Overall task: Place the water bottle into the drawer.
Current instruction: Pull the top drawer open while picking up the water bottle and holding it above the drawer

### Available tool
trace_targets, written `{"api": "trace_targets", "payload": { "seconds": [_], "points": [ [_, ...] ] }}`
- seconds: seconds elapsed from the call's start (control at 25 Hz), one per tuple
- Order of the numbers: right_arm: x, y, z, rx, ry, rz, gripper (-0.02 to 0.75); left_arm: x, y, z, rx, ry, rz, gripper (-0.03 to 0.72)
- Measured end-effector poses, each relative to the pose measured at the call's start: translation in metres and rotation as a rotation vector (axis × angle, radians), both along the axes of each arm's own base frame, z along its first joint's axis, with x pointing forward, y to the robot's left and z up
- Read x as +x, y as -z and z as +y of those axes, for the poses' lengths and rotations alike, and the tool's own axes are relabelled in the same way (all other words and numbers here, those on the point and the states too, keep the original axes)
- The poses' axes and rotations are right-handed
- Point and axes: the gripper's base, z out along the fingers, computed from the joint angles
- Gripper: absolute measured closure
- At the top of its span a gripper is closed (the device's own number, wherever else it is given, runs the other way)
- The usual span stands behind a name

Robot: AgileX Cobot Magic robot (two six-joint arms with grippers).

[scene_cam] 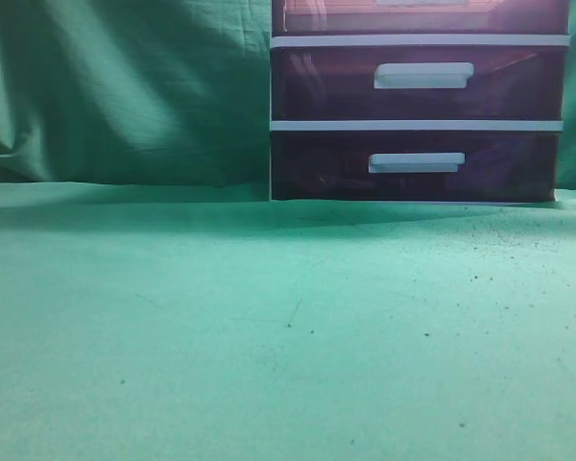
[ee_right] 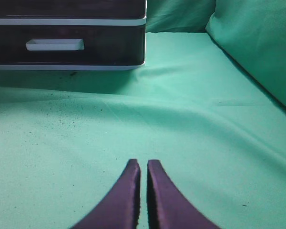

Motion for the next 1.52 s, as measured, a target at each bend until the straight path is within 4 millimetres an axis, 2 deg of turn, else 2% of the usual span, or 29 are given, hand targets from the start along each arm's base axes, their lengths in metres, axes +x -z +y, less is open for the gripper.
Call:
{"api": "trace_targets", "payload": {
  "seconds": [0.24,0.32,0.44,0.56,0.6,0.68,1.12,1.44,1.52],
  "points": [
    [0.0,0.0,0.0,0.0,0.0,0.0,0.738,0.031,0.011,0.0,0.176,-0.001,0.16,0.688],
    [0.0,0.0,0.0,0.0,0.0,0.0,0.738,0.042,0.008,0.0,0.209,0.002,0.183,0.641],
    [0.0,0.0,0.0,0.0,0.0,0.0,0.738,0.061,0.006,-0.002,0.229,0.009,0.231,0.43],
    [0.0,0.0,0.0,0.0,0.0,0.0,0.738,0.08,0.014,-0.004,0.234,0.017,0.312,0.149],
    [0.0,0.0,0.0,0.0,0.0,0.0,0.738,0.086,0.016,-0.004,0.228,0.018,0.325,0.086],
    [0.0,0.0,0.0,0.0,0.0,0.0,0.738,0.097,0.023,-0.005,0.21,0.019,0.35,0.029],
    [0.0,0.0,0.0,0.0,0.0,0.0,0.738,0.147,0.06,0.009,0.113,-0.075,0.435,0.043],
    [0.0,0.0,0.0,0.0,0.0,0.0,0.738,0.197,0.075,0.009,0.112,-0.072,0.502,0.043],
    [0.0,0.0,0.0,0.0,0.0,0.0,0.738,0.206,0.081,0.009,0.113,-0.071,0.522,0.143]
  ]
}}
